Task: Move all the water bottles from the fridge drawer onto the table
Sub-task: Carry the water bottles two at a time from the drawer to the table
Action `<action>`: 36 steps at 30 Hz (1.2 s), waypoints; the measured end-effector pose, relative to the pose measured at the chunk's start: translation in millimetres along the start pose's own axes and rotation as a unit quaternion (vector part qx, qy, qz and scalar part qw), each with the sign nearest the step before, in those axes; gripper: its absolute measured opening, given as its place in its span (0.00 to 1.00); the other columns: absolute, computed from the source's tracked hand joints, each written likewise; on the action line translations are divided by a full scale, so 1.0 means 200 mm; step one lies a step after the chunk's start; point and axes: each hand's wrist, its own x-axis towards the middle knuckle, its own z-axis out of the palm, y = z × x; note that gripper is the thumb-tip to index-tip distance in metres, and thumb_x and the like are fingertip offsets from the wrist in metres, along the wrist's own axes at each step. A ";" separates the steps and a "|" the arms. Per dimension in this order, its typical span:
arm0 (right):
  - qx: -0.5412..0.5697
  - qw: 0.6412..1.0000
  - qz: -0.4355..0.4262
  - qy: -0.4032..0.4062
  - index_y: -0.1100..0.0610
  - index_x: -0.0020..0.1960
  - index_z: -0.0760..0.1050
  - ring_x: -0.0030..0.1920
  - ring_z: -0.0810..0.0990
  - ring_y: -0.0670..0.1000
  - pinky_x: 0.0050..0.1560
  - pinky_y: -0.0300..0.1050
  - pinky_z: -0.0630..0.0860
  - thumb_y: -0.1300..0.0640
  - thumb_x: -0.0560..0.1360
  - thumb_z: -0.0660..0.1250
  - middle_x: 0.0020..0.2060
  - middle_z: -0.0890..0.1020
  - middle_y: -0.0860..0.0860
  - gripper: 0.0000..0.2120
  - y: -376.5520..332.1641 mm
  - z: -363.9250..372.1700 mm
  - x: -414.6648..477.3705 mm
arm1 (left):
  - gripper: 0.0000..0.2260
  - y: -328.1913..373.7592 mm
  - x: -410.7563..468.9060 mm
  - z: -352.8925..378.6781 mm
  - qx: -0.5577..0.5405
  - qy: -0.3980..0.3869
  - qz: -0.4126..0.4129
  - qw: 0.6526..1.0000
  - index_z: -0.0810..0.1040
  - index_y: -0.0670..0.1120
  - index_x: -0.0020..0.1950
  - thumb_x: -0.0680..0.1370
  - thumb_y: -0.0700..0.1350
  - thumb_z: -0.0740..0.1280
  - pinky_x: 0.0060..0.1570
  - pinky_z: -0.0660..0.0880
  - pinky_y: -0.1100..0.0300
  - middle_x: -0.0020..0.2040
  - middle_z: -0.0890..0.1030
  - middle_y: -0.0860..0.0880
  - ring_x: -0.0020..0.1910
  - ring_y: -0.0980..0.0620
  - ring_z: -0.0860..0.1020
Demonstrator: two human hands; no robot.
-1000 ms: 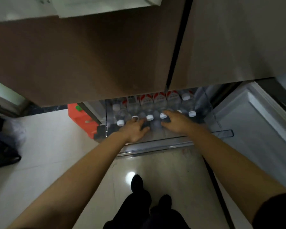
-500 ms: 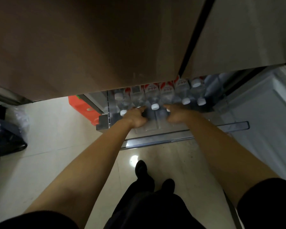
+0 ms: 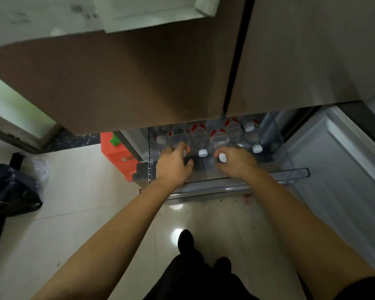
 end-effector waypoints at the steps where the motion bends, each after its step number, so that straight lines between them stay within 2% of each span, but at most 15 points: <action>1: 0.024 0.999 -0.013 0.044 0.44 0.56 0.76 0.55 0.78 0.58 0.46 0.46 0.74 0.49 0.75 0.68 0.55 0.81 0.53 0.10 -0.01 -0.02 -0.02 | 0.15 0.02 -0.02 -0.01 -0.013 0.039 0.002 0.999 0.74 0.48 0.60 0.75 0.47 0.70 0.49 0.76 0.47 0.55 0.77 0.40 0.55 0.38 0.75; 4: 0.093 0.981 -0.017 0.171 0.45 0.55 0.76 0.51 0.79 0.59 0.40 0.46 0.70 0.50 0.76 0.67 0.50 0.83 0.54 0.07 -0.06 -0.11 -0.06 | 0.11 0.05 -0.06 -0.07 -0.032 0.150 0.000 0.988 0.76 0.49 0.57 0.76 0.47 0.69 0.44 0.73 0.51 0.53 0.79 0.42 0.53 0.40 0.76; 6: 0.112 0.974 0.010 0.197 0.44 0.53 0.76 0.50 0.80 0.61 0.41 0.44 0.67 0.50 0.77 0.65 0.50 0.84 0.54 0.06 -0.08 -0.17 -0.07 | 0.10 0.04 -0.08 -0.09 -0.038 0.185 -0.001 0.982 0.77 0.49 0.56 0.76 0.47 0.68 0.44 0.71 0.53 0.53 0.79 0.43 0.52 0.41 0.76; 10: 0.110 0.979 0.042 0.166 0.46 0.56 0.77 0.52 0.79 0.62 0.44 0.45 0.67 0.50 0.76 0.65 0.52 0.83 0.55 0.10 -0.07 -0.20 -0.11 | 0.13 0.04 -0.10 -0.08 -0.047 0.163 0.018 0.985 0.75 0.47 0.60 0.78 0.49 0.68 0.47 0.72 0.53 0.56 0.79 0.42 0.54 0.41 0.76; 14: 0.142 0.973 0.047 0.177 0.51 0.61 0.75 0.53 0.80 0.61 0.44 0.45 0.68 0.47 0.75 0.68 0.53 0.82 0.56 0.16 -0.05 -0.16 -0.12 | 0.21 0.03 -0.05 -0.05 -0.117 0.112 -0.029 0.986 0.74 0.44 0.67 0.78 0.52 0.69 0.55 0.75 0.48 0.61 0.77 0.39 0.60 0.39 0.75; 17: 0.113 0.975 0.043 0.184 0.51 0.66 0.72 0.57 0.76 0.62 0.46 0.46 0.70 0.45 0.74 0.71 0.57 0.77 0.58 0.23 -0.05 -0.10 -0.14 | 0.25 0.03 -0.05 0.00 -0.147 0.091 -0.038 0.984 0.71 0.48 0.71 0.77 0.56 0.69 0.62 0.69 0.50 0.68 0.68 0.39 0.68 0.39 0.67; 19: 0.104 0.973 0.047 0.200 0.50 0.67 0.70 0.61 0.73 0.62 0.51 0.50 0.72 0.45 0.72 0.73 0.60 0.72 0.59 0.28 -0.04 -0.06 -0.15 | 0.27 0.01 -0.05 0.04 -0.187 0.069 -0.025 0.980 0.67 0.50 0.72 0.76 0.55 0.70 0.62 0.69 0.51 0.70 0.68 0.42 0.68 0.40 0.68; 20: 0.110 0.971 0.046 0.205 0.51 0.67 0.69 0.63 0.71 0.62 0.53 0.50 0.72 0.46 0.70 0.75 0.62 0.70 0.58 0.30 -0.03 -0.04 -0.15 | 0.29 -0.01 -0.05 0.05 -0.208 0.054 -0.022 0.976 0.65 0.51 0.72 0.75 0.55 0.72 0.62 0.71 0.50 0.69 0.70 0.44 0.67 0.42 0.71; 22: 0.159 0.966 0.038 0.203 0.51 0.66 0.68 0.63 0.73 0.60 0.52 0.47 0.72 0.50 0.67 0.79 0.63 0.71 0.57 0.33 -0.01 -0.01 -0.14 | 0.33 -0.03 -0.06 0.07 -0.223 0.038 -0.030 0.974 0.61 0.54 0.69 0.71 0.54 0.76 0.58 0.76 0.46 0.65 0.75 0.47 0.61 0.43 0.76; 24: 0.220 0.953 0.032 0.203 0.52 0.66 0.68 0.61 0.76 0.58 0.53 0.49 0.75 0.53 0.67 0.80 0.62 0.74 0.55 0.33 -0.01 0.03 -0.12 | 0.34 -0.03 -0.07 0.10 -0.209 0.047 -0.033 0.976 0.59 0.55 0.66 0.70 0.54 0.77 0.53 0.78 0.46 0.60 0.77 0.49 0.56 0.43 0.79; 28: 0.193 0.955 0.054 0.219 0.52 0.71 0.66 0.63 0.74 0.61 0.58 0.54 0.76 0.52 0.67 0.80 0.65 0.70 0.57 0.37 -0.01 0.13 -0.12 | 0.31 -0.04 -0.07 0.14 -0.203 0.079 -0.015 0.976 0.60 0.54 0.64 0.71 0.54 0.76 0.47 0.78 0.51 0.55 0.79 0.50 0.51 0.46 0.80; 31: 0.208 0.949 0.085 0.223 0.54 0.70 0.67 0.62 0.75 0.61 0.57 0.52 0.75 0.51 0.67 0.80 0.65 0.71 0.57 0.37 0.00 0.16 -0.09 | 0.27 -0.07 -0.07 0.14 -0.248 0.085 -0.037 0.964 0.59 0.58 0.59 0.71 0.53 0.76 0.45 0.74 0.57 0.50 0.78 0.54 0.49 0.47 0.80; 33: 0.215 0.947 0.099 0.216 0.54 0.69 0.68 0.62 0.76 0.60 0.57 0.51 0.74 0.51 0.65 0.81 0.64 0.74 0.56 0.37 0.01 0.13 -0.08 | 0.28 -0.07 -0.07 0.11 -0.259 0.105 -0.041 0.959 0.56 0.62 0.55 0.71 0.52 0.76 0.46 0.72 0.58 0.50 0.78 0.53 0.49 0.47 0.80; 36: 0.230 0.940 0.076 0.241 0.52 0.69 0.69 0.62 0.76 0.57 0.55 0.45 0.72 0.52 0.65 0.81 0.64 0.74 0.53 0.37 0.02 0.10 -0.12 | 0.28 -0.04 -0.10 0.06 -0.265 0.128 -0.029 0.955 0.58 0.59 0.56 0.71 0.50 0.77 0.45 0.72 0.61 0.52 0.79 0.52 0.51 0.48 0.80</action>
